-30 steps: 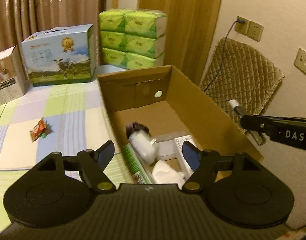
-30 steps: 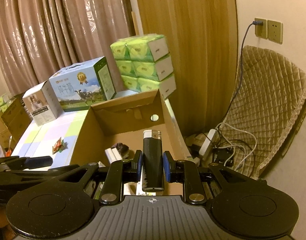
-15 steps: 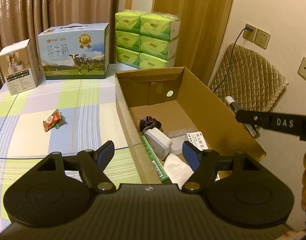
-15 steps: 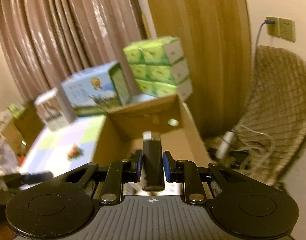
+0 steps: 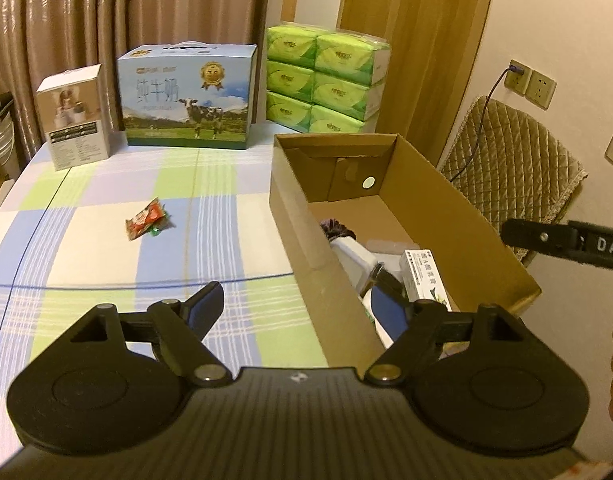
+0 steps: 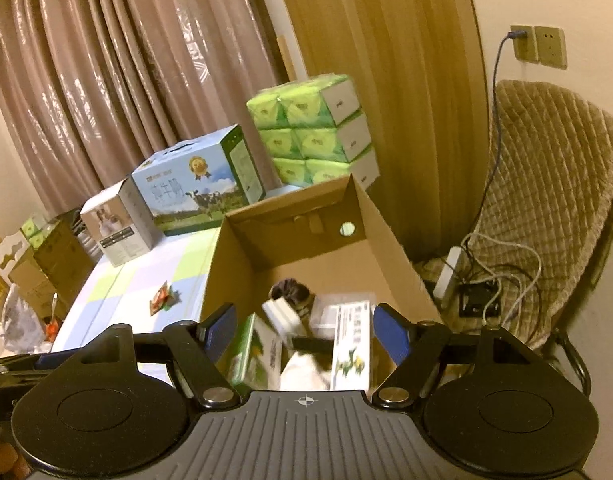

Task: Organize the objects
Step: 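Withdraw both tools from the box toward the red candy packet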

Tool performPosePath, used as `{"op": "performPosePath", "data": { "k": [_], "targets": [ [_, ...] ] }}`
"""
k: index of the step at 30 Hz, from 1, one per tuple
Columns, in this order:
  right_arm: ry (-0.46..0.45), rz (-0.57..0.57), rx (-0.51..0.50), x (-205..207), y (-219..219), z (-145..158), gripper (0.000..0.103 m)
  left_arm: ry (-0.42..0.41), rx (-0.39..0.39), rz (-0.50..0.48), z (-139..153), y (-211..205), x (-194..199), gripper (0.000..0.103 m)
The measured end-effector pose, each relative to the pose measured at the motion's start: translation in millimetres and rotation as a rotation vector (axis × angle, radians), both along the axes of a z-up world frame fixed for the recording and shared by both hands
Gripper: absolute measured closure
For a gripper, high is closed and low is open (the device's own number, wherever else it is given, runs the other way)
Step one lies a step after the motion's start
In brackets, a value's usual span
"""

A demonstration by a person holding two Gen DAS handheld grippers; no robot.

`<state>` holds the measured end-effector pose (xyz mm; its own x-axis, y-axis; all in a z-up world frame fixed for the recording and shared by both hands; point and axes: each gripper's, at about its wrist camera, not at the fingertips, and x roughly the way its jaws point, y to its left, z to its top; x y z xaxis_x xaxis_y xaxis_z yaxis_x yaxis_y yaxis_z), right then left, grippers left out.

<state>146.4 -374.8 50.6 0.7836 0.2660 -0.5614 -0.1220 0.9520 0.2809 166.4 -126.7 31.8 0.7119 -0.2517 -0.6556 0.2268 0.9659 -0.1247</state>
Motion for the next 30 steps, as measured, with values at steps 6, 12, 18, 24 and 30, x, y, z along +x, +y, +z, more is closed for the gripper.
{"op": "performPosePath", "data": {
  "k": [6,12,18,24,30],
  "targets": [
    [-0.01,0.007,-0.011,-34,14,6,0.023,-0.003,-0.009,0.022,6,18,-26,0.021],
    [-0.003,0.03,-0.029,-55,31,10,0.016,-0.01,0.005,0.035,14,35,-51,0.014],
    [-0.005,0.051,-0.051,-70,45,11,0.007,-0.006,0.002,0.06,17,51,-69,0.008],
    [-0.001,0.08,-0.062,-75,60,8,0.002,-0.013,0.003,0.086,18,65,-81,0.003],
    [0.002,0.101,-0.068,-74,69,6,0.002,-0.016,0.024,0.112,17,77,-85,0.002]
  ]
}}
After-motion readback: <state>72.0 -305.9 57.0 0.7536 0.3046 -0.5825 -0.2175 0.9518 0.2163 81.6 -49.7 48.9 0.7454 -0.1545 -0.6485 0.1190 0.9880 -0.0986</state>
